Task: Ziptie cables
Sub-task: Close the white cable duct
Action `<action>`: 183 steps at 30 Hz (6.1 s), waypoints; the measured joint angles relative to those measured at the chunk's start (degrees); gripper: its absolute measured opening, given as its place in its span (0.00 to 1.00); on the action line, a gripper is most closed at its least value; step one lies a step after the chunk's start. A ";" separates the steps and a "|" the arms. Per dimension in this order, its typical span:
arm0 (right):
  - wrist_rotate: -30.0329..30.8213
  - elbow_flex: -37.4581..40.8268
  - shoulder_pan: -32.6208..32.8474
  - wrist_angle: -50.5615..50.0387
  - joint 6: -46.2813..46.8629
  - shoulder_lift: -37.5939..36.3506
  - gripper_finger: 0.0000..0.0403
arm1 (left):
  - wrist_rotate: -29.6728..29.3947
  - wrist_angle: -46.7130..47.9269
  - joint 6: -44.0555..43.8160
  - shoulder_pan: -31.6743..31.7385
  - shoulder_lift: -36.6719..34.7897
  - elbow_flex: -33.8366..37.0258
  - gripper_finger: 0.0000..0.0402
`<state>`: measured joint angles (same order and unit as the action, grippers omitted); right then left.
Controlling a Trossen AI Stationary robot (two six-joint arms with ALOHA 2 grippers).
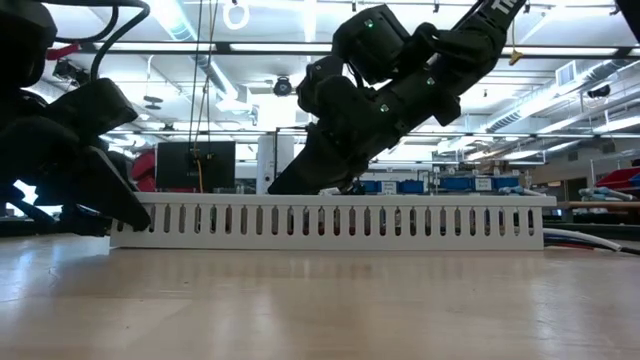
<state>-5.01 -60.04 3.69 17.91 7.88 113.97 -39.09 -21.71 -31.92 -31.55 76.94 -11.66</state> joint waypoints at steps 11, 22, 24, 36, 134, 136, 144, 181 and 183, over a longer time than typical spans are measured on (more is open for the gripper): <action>-8.87 -0.01 -1.45 1.39 -1.99 0.10 0.00 | 0.24 -0.13 2.16 0.00 -0.06 0.00 0.58; -11.75 -0.01 -2.94 1.42 -3.37 0.33 0.00 | -0.65 0.36 9.05 0.09 -0.13 0.00 0.66; -11.72 -0.01 -2.94 0.95 -3.20 0.33 0.00 | -0.72 0.84 8.89 0.09 -0.17 -0.03 0.69; -11.44 0.00 -2.93 0.89 -2.99 0.33 0.00 | -0.13 5.33 5.84 0.11 -0.17 -0.11 0.74; -0.92 -0.95 -0.66 -4.56 -4.00 -4.20 0.00 | 1.86 5.18 4.46 0.04 -0.08 -0.04 0.70; -0.95 -0.99 -0.66 -4.27 -3.89 -3.46 0.00 | 2.11 5.19 4.44 0.04 -0.08 -0.04 0.70; -1.76 -1.17 -1.19 -2.47 -3.89 -0.78 0.00 | 2.72 5.63 2.92 0.07 -0.08 -0.01 0.70; -3.71 -0.82 -2.41 4.94 -6.83 -1.98 0.00 | 3.61 6.04 1.62 0.04 -0.11 -0.07 0.65; -3.09 -0.87 -2.32 3.70 -7.16 -3.12 0.00 | 3.61 6.10 1.64 0.04 -0.11 -0.07 0.65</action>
<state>-8.10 -60.91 1.37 21.61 0.72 110.85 -35.48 -15.62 -30.28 -31.51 76.84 -11.73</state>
